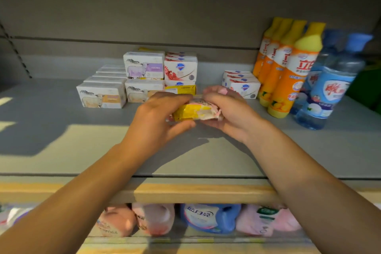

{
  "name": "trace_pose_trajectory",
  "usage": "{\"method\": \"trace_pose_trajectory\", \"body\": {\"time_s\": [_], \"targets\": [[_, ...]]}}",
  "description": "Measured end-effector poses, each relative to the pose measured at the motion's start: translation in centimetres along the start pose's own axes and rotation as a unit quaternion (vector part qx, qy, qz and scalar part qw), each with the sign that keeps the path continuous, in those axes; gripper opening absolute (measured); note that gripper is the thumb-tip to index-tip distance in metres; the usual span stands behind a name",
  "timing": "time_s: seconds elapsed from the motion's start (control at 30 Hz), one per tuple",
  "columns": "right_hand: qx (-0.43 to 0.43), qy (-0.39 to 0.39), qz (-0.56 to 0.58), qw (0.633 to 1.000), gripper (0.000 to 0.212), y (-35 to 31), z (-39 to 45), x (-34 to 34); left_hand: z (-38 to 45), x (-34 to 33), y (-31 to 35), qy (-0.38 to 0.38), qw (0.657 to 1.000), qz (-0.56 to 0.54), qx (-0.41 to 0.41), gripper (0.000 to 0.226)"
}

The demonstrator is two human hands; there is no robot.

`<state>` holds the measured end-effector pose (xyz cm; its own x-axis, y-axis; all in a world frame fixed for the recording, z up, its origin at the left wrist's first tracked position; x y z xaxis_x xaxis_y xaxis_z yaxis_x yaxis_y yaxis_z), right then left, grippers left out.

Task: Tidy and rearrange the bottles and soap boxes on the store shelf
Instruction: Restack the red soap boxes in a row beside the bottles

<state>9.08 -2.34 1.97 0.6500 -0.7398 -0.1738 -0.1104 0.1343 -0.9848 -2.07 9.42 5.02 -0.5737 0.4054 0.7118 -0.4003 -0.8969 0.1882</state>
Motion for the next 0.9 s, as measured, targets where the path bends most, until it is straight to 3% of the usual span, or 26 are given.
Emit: {"method": "trace_pose_trajectory", "body": {"time_s": [0.1, 0.2, 0.27, 0.33, 0.47, 0.53, 0.6, 0.67, 0.8, 0.9], "targets": [[0.063, 0.026, -0.030, 0.997, 0.039, -1.4, -3.3, 2.5, 0.1, -1.7, 0.7, 0.006, 0.976, -0.177, 0.124, 0.040], [0.095, 0.072, -0.118, 0.986, 0.061, -2.3, -6.9, 5.1, 1.0, -6.0, 2.4, -0.046, 0.866, -0.425, 0.259, 0.019], [0.114, 0.114, -0.105, 0.981, 0.062, -2.3, -9.2, 7.0, 1.7, -8.2, 4.8, -0.043, 0.811, -0.510, 0.283, 0.012], [0.126, 0.139, -0.071, 0.980, 0.059, -1.9, -11.3, 8.8, 2.4, -9.7, 7.3, -0.028, 0.794, -0.543, 0.270, 0.011], [0.129, 0.199, -0.083, 0.968, 0.054, -2.3, -15.4, 13.7, 4.2, -13.3, 12.1, -0.085, 0.802, -0.540, 0.239, 0.021], [0.125, 0.245, -0.104, 0.956, 0.054, -3.0, -17.5, 17.4, 5.3, -14.9, 13.5, -0.133, 0.856, -0.455, 0.207, 0.028], [0.105, 0.308, -0.149, 0.934, 0.055, -3.8, -19.6, 21.7, 6.3, -16.1, 14.5, -0.179, 0.923, -0.304, 0.157, 0.034], [0.084, 0.358, -0.197, 0.909, 0.050, -4.7, -21.2, 26.3, 7.1, -17.4, 15.6, -0.217, 0.951, -0.195, 0.105, 0.038], [-0.006, 0.397, -0.310, 0.864, 0.033, -5.6, -22.8, 34.1, 8.2, -20.5, 17.3, -0.288, 0.954, -0.077, 0.038, 0.047], [-0.094, 0.390, -0.415, 0.817, 0.047, -5.4, -22.5, 36.9, 8.3, -21.7, 17.2, -0.309, 0.951, -0.030, 0.012, 0.051]]}}
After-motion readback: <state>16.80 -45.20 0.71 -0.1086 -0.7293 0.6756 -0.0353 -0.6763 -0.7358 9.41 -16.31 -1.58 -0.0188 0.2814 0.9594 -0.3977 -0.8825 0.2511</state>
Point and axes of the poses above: each hand's wrist, its own z-axis towards the middle knuckle, its own x-axis out of the back of the hand, y = z × x, the point moved 7 cm from there along z, towards the middle knuckle, and after that the axes turned 10 degrees about -y, right-handed, at the moved point
